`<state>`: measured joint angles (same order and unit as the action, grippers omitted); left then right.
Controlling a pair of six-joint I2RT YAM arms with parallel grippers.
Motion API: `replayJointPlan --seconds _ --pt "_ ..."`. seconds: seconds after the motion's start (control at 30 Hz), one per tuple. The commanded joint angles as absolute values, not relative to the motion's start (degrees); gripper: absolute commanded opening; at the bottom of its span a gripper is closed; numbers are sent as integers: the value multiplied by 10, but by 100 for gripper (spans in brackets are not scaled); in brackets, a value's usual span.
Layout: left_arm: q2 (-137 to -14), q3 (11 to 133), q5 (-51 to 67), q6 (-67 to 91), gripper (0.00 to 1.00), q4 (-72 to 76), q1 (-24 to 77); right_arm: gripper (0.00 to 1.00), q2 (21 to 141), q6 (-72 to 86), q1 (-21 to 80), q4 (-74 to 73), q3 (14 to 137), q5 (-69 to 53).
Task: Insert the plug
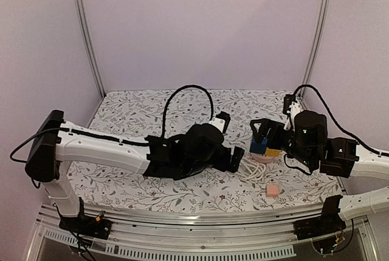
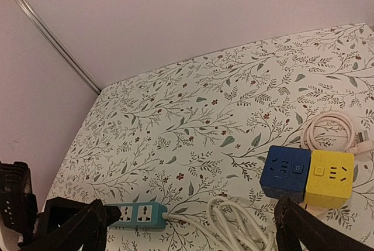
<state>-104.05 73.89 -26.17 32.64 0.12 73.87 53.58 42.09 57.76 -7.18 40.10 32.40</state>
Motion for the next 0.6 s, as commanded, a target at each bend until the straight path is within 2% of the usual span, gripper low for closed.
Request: replayJointPlan --seconds 0.0,0.17,0.4,0.57 --pt "-1002 692 -329 323 99 -48 744 99 568 418 581 -92 422 280" --pt "-961 630 -350 310 99 -31 744 99 600 457 581 -146 447 267" --pt "-937 571 -315 305 99 -23 744 99 647 522 581 -317 516 242" --pt "-907 534 -295 306 97 -10 744 99 665 588 581 -409 509 219"
